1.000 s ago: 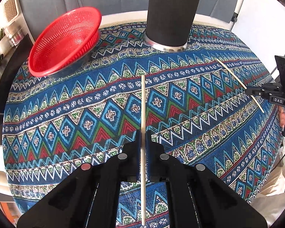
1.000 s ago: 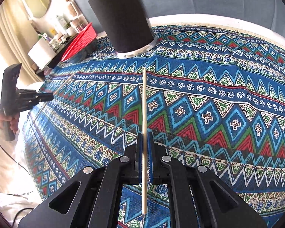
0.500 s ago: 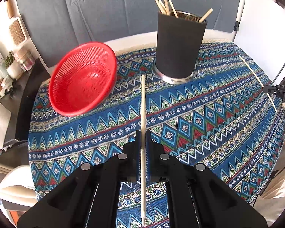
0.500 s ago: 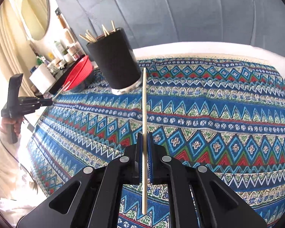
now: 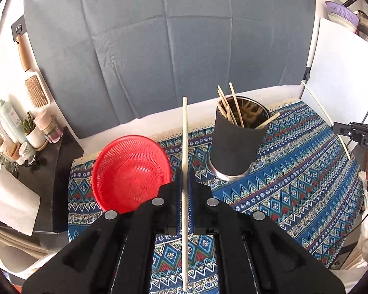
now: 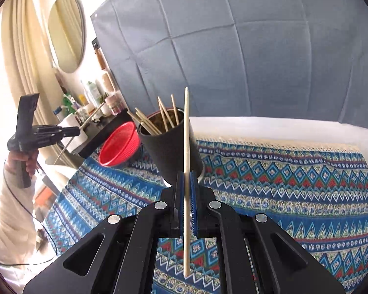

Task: Organize utensils
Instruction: 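Lift both held chopsticks and carry them above the black holder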

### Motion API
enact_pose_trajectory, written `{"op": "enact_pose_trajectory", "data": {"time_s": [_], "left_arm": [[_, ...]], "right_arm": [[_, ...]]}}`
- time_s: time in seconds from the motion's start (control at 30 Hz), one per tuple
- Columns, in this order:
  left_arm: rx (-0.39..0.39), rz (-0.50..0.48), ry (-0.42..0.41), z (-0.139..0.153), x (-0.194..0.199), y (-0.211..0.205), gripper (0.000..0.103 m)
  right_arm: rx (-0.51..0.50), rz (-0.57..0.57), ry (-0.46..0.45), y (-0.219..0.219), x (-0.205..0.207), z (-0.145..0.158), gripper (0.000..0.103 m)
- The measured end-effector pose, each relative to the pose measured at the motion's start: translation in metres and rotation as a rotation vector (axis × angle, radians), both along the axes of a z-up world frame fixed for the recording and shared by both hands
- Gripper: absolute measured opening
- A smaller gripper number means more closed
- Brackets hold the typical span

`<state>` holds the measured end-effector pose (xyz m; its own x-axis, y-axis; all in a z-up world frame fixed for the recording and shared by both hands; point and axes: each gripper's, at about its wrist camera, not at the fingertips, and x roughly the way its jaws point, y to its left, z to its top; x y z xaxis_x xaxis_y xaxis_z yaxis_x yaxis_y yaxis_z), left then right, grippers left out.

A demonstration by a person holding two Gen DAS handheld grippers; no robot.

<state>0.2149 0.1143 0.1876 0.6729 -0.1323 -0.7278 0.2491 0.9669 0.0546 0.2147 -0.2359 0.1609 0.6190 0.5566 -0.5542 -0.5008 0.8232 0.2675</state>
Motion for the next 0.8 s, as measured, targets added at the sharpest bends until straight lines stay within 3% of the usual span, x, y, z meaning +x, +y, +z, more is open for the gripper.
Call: {"op": "enact_pose_trajectory", "data": {"time_s": [0.13, 0.53, 0.73, 0.8], "left_arm": [[-0.026, -0.004, -0.033, 0.015, 0.012, -0.006, 0.005], [-0.22, -0.065, -0.162, 0.044, 0.046, -0.033, 0.005], [-0.308, -0.105, -0.206, 0.041, 0.07, -0.047, 0.005], [-0.303, -0.107, -0.212, 0.036, 0.079, -0.054, 0.005]], "right_arm": [[0.011, 0.028, -0.022, 0.016, 0.018, 0.014, 0.005], [0.094, 0.09, -0.093, 0.051, 0.061, 0.043, 0.005], [0.182, 0.126, -0.101, 0.055, 0.086, 0.048, 0.005], [0.182, 0.118, -0.088, 0.06, 0.096, 0.046, 0.005]]}}
